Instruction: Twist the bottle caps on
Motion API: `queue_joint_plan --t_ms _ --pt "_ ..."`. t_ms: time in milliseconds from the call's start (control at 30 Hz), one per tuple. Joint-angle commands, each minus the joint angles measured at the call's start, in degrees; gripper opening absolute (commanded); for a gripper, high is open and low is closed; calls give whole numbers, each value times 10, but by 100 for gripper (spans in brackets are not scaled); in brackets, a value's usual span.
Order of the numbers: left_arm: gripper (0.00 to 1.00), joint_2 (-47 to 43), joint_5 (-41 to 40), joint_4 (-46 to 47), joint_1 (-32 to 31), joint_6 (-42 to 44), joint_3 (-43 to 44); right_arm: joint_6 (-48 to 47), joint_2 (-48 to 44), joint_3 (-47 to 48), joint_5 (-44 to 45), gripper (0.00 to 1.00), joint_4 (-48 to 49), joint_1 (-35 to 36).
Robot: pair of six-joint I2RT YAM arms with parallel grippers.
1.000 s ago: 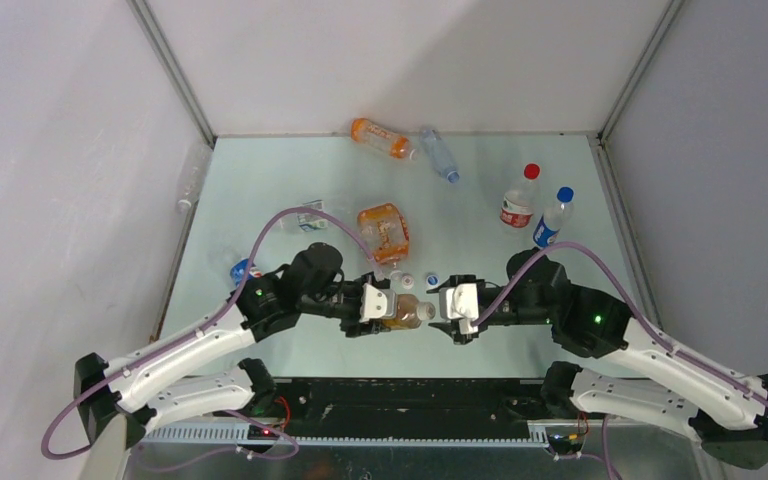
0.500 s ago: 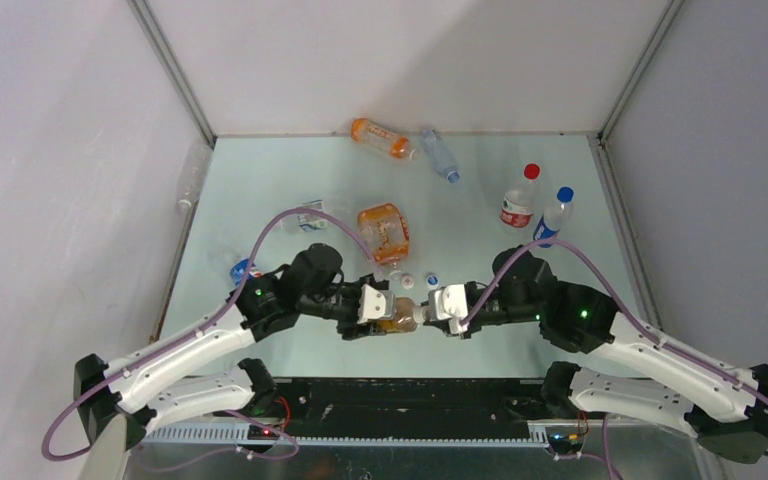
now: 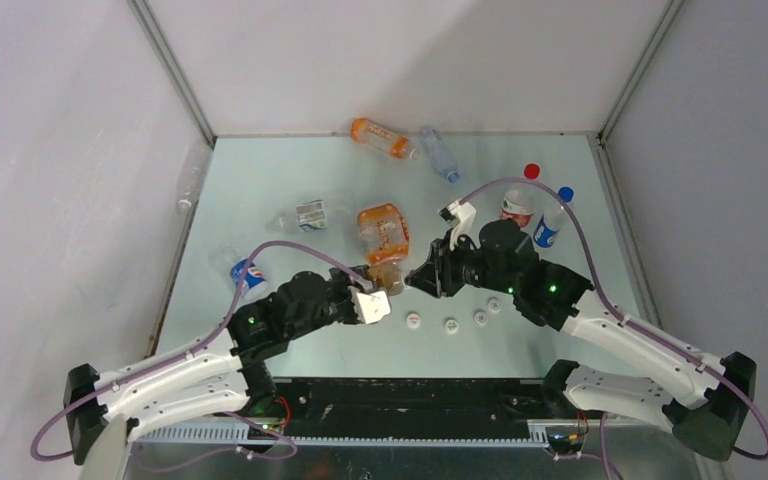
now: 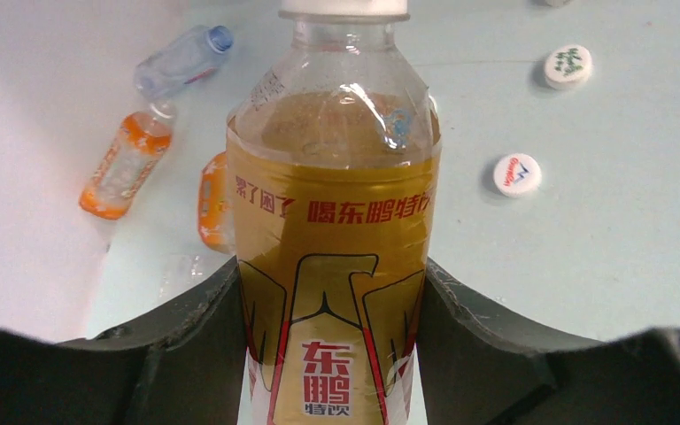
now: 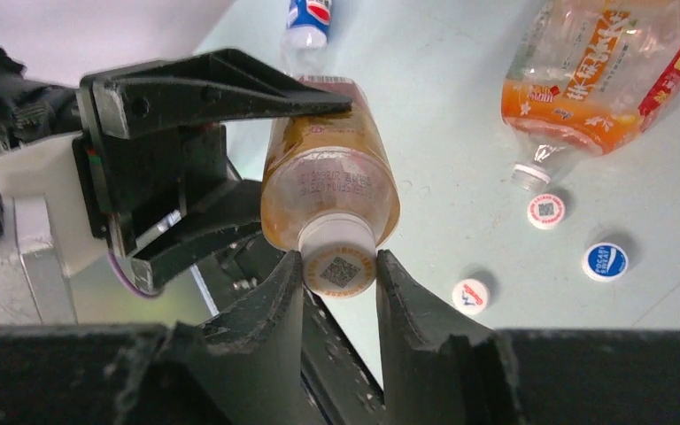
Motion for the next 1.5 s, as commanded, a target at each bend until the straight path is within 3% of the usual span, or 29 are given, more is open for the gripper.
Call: queue_joint_plan --t_ms 0,167,333,400,700,1167,1467 --pt "1 -9 -64 74 -11 3 19 22 -27 8 40 18 38 -17" --pt "0 12 -22 67 -1 -36 34 -149 -95 8 4 53 10 -18" --pt "1 11 17 134 9 -128 37 -151 -139 8 60 82 -17 -18" --pt "1 14 25 164 9 -158 39 -138 -150 6 70 86 -10 -18" --pt "1 48 93 255 6 -223 38 -99 -144 -11 76 80 89 -8" --pt "0 79 139 293 4 -250 36 -87 -124 -13 62 69 129 8" --pt "0 72 127 279 4 -270 20 -97 -149 -13 64 62 98 2"
